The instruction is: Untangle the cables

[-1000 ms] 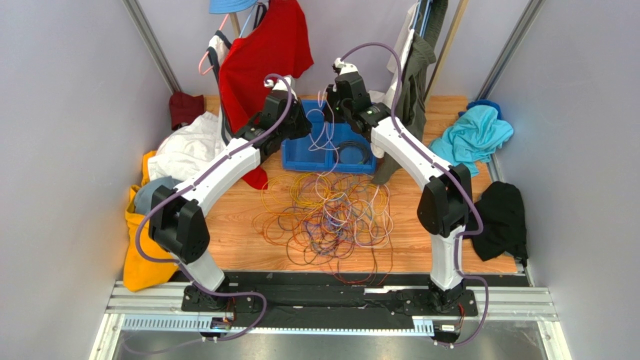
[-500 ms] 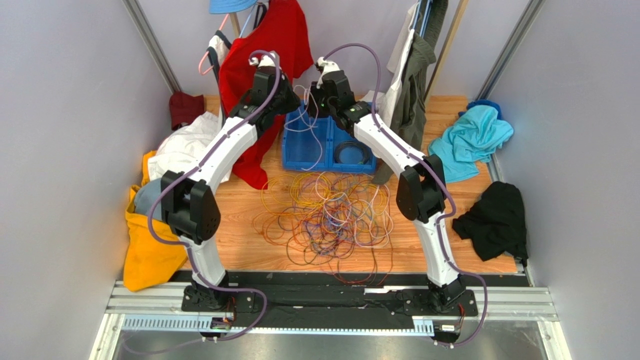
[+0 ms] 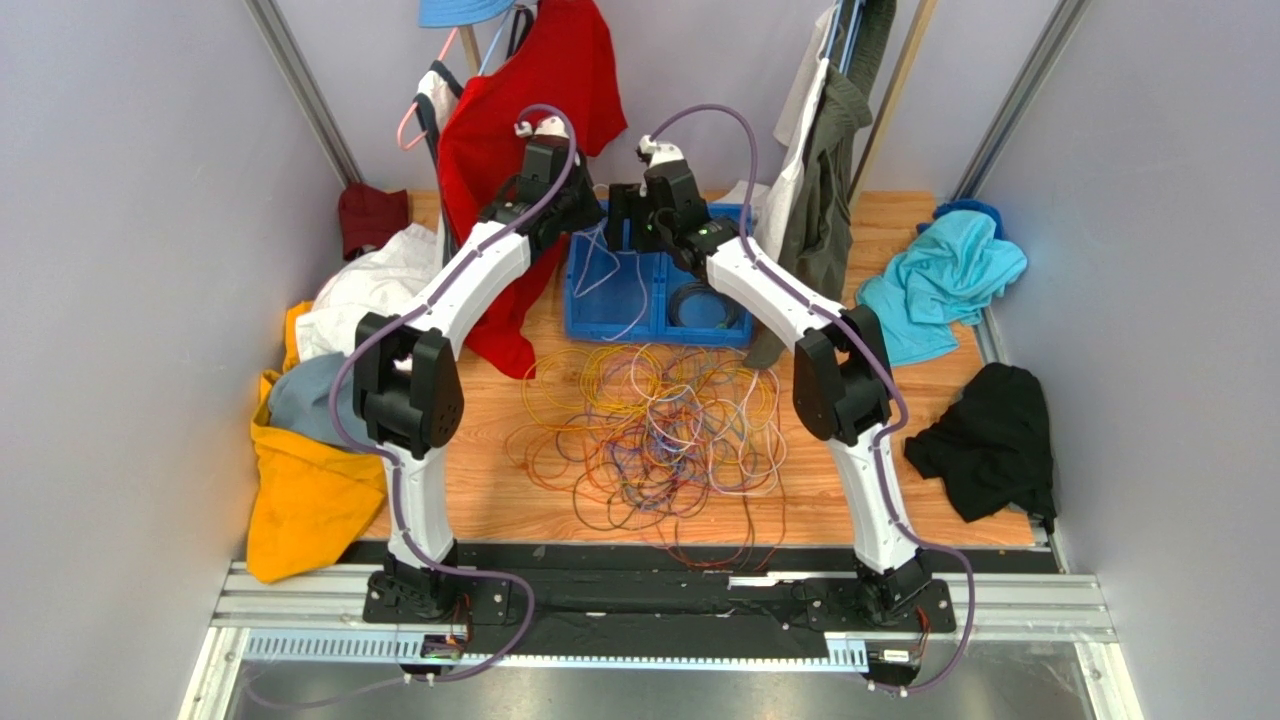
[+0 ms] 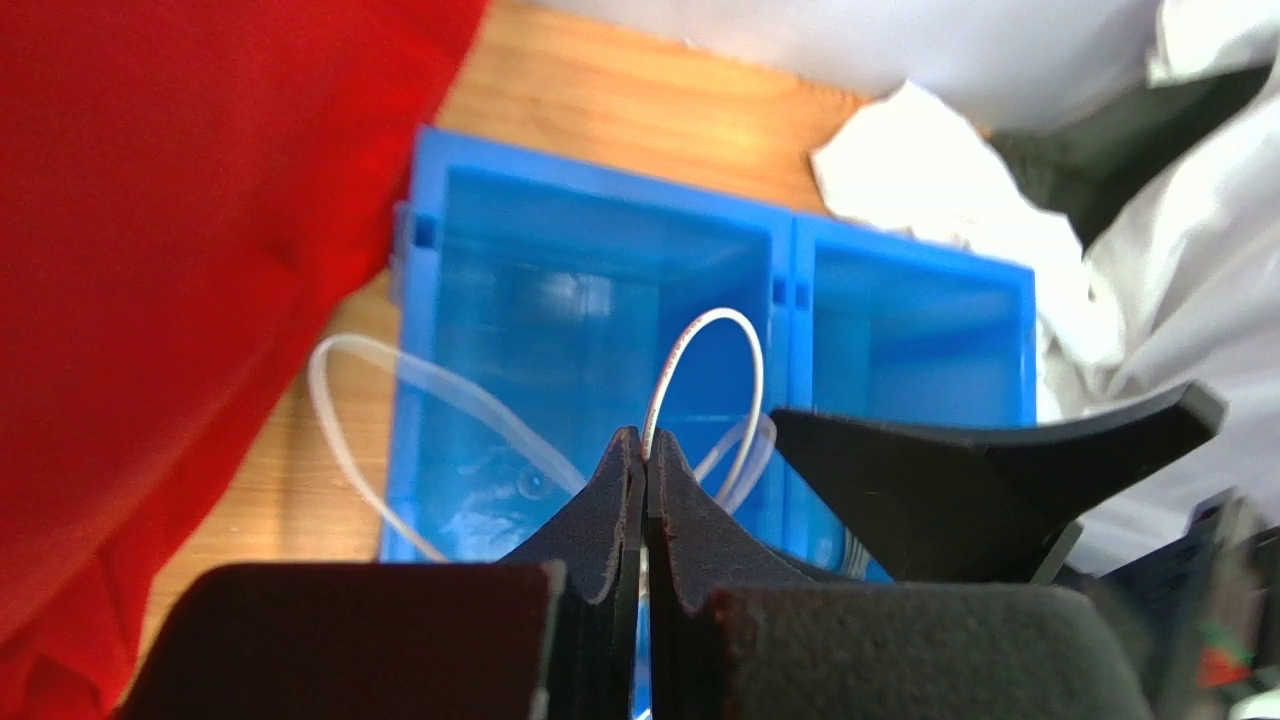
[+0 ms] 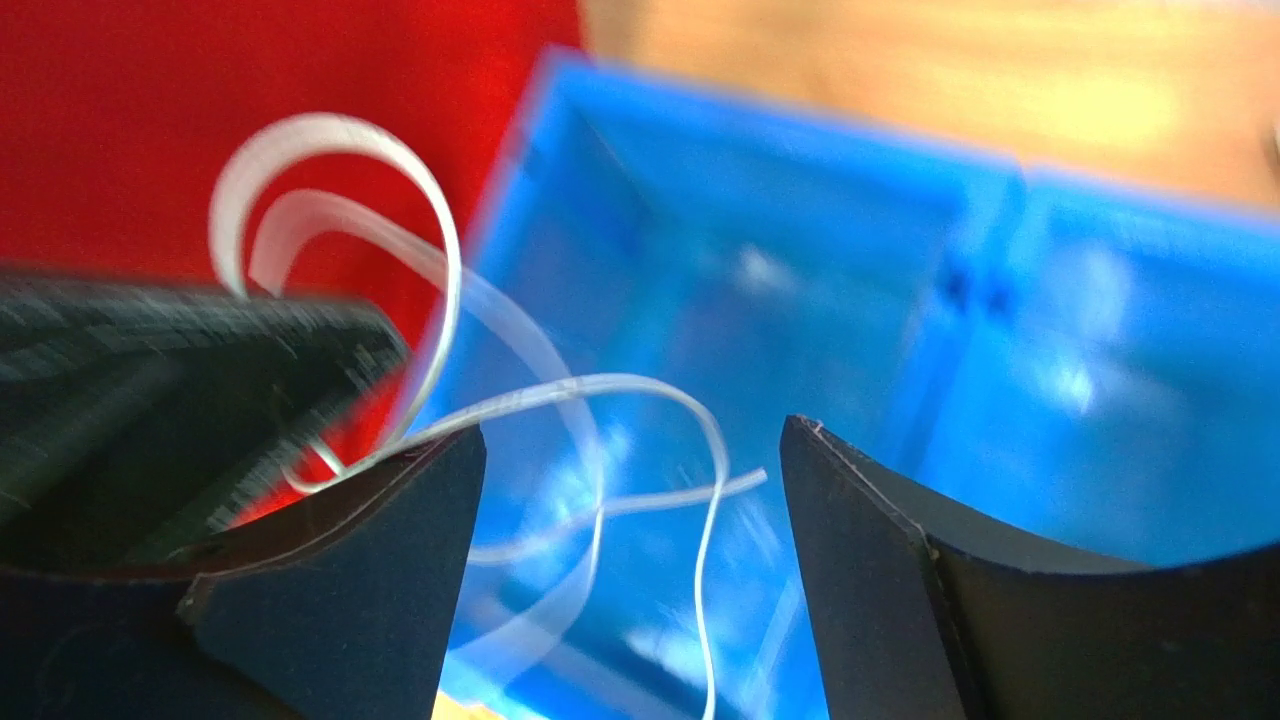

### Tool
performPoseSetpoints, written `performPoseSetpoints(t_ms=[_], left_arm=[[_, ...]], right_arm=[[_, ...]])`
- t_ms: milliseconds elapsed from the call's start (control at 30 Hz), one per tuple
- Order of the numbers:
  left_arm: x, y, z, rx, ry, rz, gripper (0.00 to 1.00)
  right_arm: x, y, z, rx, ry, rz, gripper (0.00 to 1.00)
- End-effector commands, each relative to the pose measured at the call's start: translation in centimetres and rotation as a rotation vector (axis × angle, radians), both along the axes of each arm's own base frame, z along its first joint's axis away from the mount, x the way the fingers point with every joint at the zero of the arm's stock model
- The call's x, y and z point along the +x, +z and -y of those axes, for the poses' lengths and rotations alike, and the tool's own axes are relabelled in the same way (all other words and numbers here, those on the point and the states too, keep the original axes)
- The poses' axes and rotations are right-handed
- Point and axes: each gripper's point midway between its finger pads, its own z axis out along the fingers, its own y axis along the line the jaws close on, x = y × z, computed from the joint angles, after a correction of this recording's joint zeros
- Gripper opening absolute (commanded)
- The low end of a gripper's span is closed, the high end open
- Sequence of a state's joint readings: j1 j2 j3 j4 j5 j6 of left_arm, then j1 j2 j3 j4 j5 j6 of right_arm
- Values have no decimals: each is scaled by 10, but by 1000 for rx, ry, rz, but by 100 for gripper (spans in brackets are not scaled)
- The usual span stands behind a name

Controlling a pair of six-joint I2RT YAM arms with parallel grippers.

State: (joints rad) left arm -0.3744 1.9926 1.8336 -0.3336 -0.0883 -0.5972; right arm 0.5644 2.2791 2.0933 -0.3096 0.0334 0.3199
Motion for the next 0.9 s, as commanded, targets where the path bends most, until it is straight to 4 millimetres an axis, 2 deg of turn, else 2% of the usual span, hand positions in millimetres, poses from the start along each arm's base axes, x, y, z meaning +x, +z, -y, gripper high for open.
performPoseSetpoints(t_ms=[0, 33, 67, 100, 133, 167, 200, 267, 400, 433, 467, 500, 533, 567, 600, 633, 667, 700, 733, 767, 833, 867], left_arm=[[-2, 14, 15, -38, -62, 22, 0], [-3, 15, 17, -44, -73, 21, 0], [-4, 14, 18, -49, -76, 14, 0], [-5, 13, 20, -51, -79, 12, 0], [-7, 14, 23, -60, -98, 9, 0], [-8, 13, 24, -63, -104, 3, 0], [-9, 11, 25, -65, -110, -1, 0], [-12, 7, 29, -70, -127, -13, 0], [-11, -13, 32, -61, -133, -57, 0], [-9, -12, 32, -59, -136, -54, 0], [-11, -16, 32, -47, -146, -70, 0], [-11, -22, 33, -36, -154, -85, 2], [-10, -19, 32, -31, -154, -83, 6], [-13, -23, 30, -19, -153, -102, 17], [-16, -18, 29, -19, -149, -95, 24], [-19, -23, 24, -7, -136, -105, 29], [-21, -20, 23, -5, -134, -95, 35], [-25, -10, 20, -7, -129, -76, 40], [-29, -16, 16, 8, -113, -87, 42], [-34, -10, 15, 7, -112, -81, 48], [-38, -15, 4, 37, -66, -90, 57], [-42, -9, 1, 40, -59, -83, 74]], right_arm=[[-14, 51, 28, -2, -110, 72, 77], [-19, 40, 35, -21, -126, 50, 76], [-22, 42, 41, -28, -148, 53, 76], [-27, 55, 46, -17, -163, 70, 76], [-32, 46, 53, -33, -178, 53, 76], [-35, 48, 57, -33, -191, 55, 76], [-40, 67, 60, 2, -199, 82, 75], [-52, 72, 65, 24, -198, 85, 75], [-71, 86, 62, 56, -177, 84, 75], [-76, 90, 61, 63, -172, 85, 75], [-84, 102, 62, 78, -164, 99, 75], [-94, 98, 58, 73, -147, 91, 75], [-100, 101, 57, 75, -138, 100, 75], [-110, 114, 58, 90, -130, 123, 75], [-119, 107, 55, 86, -115, 118, 75], [-126, 108, 53, 91, -104, 122, 74], [-132, 118, 56, 96, -107, 147, 74], [-139, 118, 52, 92, -96, 155, 74], [-144, 112, 53, 80, -93, 153, 74], [-147, 116, 55, 75, -95, 166, 74], [-153, 113, 55, 62, -91, 162, 73], [-156, 117, 58, 65, -95, 167, 73]])
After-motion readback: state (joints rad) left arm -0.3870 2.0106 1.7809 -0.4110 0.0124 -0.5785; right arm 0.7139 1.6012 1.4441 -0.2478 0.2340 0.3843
